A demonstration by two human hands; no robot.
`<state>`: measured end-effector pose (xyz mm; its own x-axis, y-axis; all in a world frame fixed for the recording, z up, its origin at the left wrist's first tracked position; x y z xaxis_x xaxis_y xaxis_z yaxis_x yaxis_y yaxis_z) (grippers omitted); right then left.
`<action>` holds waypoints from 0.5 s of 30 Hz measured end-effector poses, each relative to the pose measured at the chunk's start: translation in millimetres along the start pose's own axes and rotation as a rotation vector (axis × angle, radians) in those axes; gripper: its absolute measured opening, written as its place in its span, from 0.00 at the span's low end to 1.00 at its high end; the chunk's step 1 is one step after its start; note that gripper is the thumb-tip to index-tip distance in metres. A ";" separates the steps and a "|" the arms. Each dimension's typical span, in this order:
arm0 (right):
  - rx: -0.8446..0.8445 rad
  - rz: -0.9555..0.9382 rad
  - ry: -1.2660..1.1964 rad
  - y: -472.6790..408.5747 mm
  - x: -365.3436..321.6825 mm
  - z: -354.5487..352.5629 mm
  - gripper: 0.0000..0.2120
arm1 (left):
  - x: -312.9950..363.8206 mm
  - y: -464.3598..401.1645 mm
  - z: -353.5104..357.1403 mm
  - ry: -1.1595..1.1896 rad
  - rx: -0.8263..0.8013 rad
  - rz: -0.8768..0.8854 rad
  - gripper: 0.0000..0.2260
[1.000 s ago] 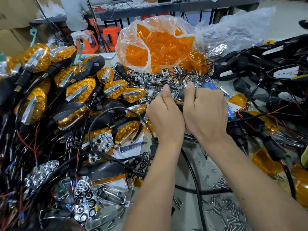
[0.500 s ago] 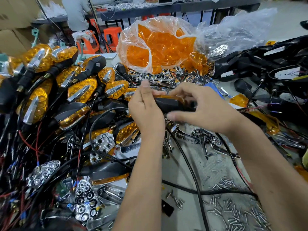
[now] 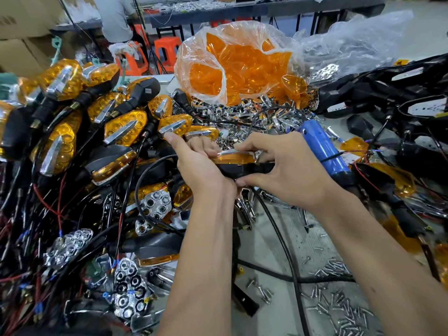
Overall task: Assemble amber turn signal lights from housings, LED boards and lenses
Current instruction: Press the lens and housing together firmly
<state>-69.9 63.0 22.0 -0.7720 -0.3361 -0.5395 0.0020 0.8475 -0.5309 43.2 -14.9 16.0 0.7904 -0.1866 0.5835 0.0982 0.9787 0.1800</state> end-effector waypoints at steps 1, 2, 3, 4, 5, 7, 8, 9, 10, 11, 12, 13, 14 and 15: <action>0.001 0.001 0.006 -0.3 -1.8 0.7 0.22 | 1.4 -0.6 -0.7 0.007 0.015 0.004 0.29; 0.003 0.000 0.008 -0.2 -2.8 0.8 0.22 | 2.8 -1.1 -1.1 0.015 0.024 0.006 0.29; 0.005 -0.002 0.012 -0.6 -4.6 0.2 0.22 | 3.9 -1.8 -1.4 0.026 0.027 0.006 0.29; 0.002 -0.004 0.015 -0.7 -6.2 0.0 0.22 | 4.6 -2.5 -1.7 0.034 0.026 0.003 0.29; -0.005 0.000 0.013 -1.0 -7.5 -0.6 0.22 | 4.6 -2.7 -1.6 0.038 0.027 -0.005 0.29; -0.036 0.018 0.000 -1.9 -8.9 -3.2 0.22 | 3.4 -2.4 -1.5 0.047 0.039 -0.025 0.30; -0.068 0.022 0.007 -2.8 -9.1 -5.0 0.22 | 2.4 -2.4 -1.6 0.049 0.048 -0.035 0.30; -0.107 0.022 0.022 -4.4 -10.0 -6.2 0.21 | 2.1 -3.1 -1.7 0.051 0.057 -0.042 0.30; -0.144 0.015 0.038 -6.0 -11.3 -6.4 0.20 | 2.3 -4.0 -2.0 0.062 0.064 -0.045 0.30; -0.170 0.001 0.050 -7.2 -14.3 -6.2 0.18 | 2.9 -5.3 -2.6 0.081 0.068 -0.052 0.31; -0.173 -0.015 0.062 -8.2 -17.3 -4.9 0.16 | 3.5 -6.9 -3.6 0.104 0.070 -0.066 0.31; -0.157 -0.024 0.091 -8.5 -20.4 -3.0 0.15 | 3.7 -8.6 -4.7 0.125 0.065 -0.091 0.31; -0.127 -0.019 0.147 -7.9 -23.0 -0.6 0.15 | 2.6 -9.1 -5.9 0.146 0.050 -0.130 0.31; -0.090 -0.004 0.218 -7.3 -25.3 2.2 0.16 | 0.9 -8.8 -6.7 0.163 0.024 -0.178 0.32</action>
<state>-49.1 64.4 38.1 -0.8909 -0.2507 -0.3787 -0.0500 0.8829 -0.4669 47.1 -23.1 9.7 0.8491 -0.3378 0.4061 0.2315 0.9290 0.2886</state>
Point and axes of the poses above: each hand's wrist, its own y-axis away from the middle knuckle, its own z-axis out of the palm, x = y × z, the point moved 1 cm from there along -y, towards the middle knuckle, and after that the axes turned 3 degrees about -z, right-handed, at the moved point
